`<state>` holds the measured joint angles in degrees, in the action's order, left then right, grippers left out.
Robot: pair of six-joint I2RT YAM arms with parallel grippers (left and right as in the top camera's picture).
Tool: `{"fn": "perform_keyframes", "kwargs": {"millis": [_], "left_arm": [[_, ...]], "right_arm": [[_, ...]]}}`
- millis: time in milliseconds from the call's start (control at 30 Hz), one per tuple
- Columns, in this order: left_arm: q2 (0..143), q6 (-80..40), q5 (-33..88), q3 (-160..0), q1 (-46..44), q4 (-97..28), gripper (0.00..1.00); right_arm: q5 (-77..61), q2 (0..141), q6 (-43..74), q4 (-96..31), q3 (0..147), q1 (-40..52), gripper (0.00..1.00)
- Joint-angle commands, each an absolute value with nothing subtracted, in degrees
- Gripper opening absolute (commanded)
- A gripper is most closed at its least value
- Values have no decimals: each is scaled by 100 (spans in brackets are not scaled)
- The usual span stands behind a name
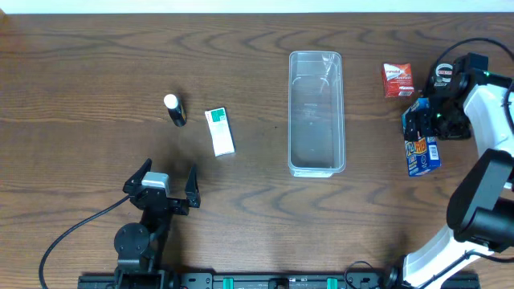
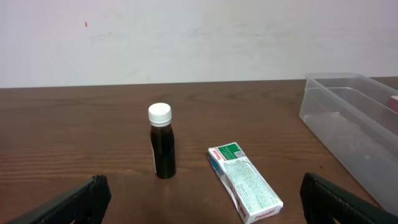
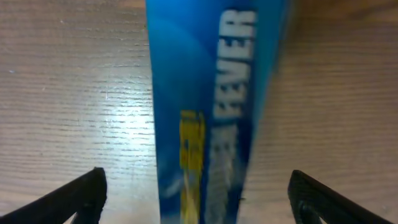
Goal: Pack container
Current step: 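Reach the right gripper to the blue fever box and grasp it, then carry the blue box left and lower it into the clear container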
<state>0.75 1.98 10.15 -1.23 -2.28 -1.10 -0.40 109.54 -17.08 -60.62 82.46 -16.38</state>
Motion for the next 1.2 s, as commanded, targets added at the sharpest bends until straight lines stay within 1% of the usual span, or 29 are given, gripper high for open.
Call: {"fn": "perform_keyframes", "kwargs": {"millis": [0,67,167,267,367,500,600,667,833,967,1100,1167], "left_arm": [[67,276,1096,-23,-196,-296,98],[67,276,1096,-23,-196,-296,98],[67,276,1096,-23,-196,-296,98],[67,276,1096,-23,-196,-296,98],[67,276,1096,-23,-196,-298,98],[67,276,1096,-23,-196,-296,98],[67,276,1096,-23,-196,-296,98],[67,276,1096,-23,-196,-296,98],[67,276,1096,-23,-196,-296,98],[67,276,1096,-23,-196,-296,98],[67,279,1096,-23,-196,-296,98],[67,276,1096,-23,-196,-296,98]], "right_arm": [[-187,11056,-1791,-6023,8350,-1671,81],[-222,11076,-1789,-5992,8350,-1671,72],[-224,11089,-1787,-5953,8350,-1671,64],[-246,11104,-1787,-5953,8346,-1671,51],[-327,11170,-1787,-5959,8340,-1671,48],[-327,11236,-1787,-5959,8329,-1671,39],[-325,11242,-1785,-5959,8329,-1671,25],[-322,11242,-1785,-5964,8329,-1671,19],[-322,11240,-1785,-5979,8331,-1671,17],[-344,11238,-1688,-5983,8364,-1671,12],[-683,11172,-1653,-6169,8619,-1671,15],[-921,11128,-1653,-6438,8938,-1669,15]]}}
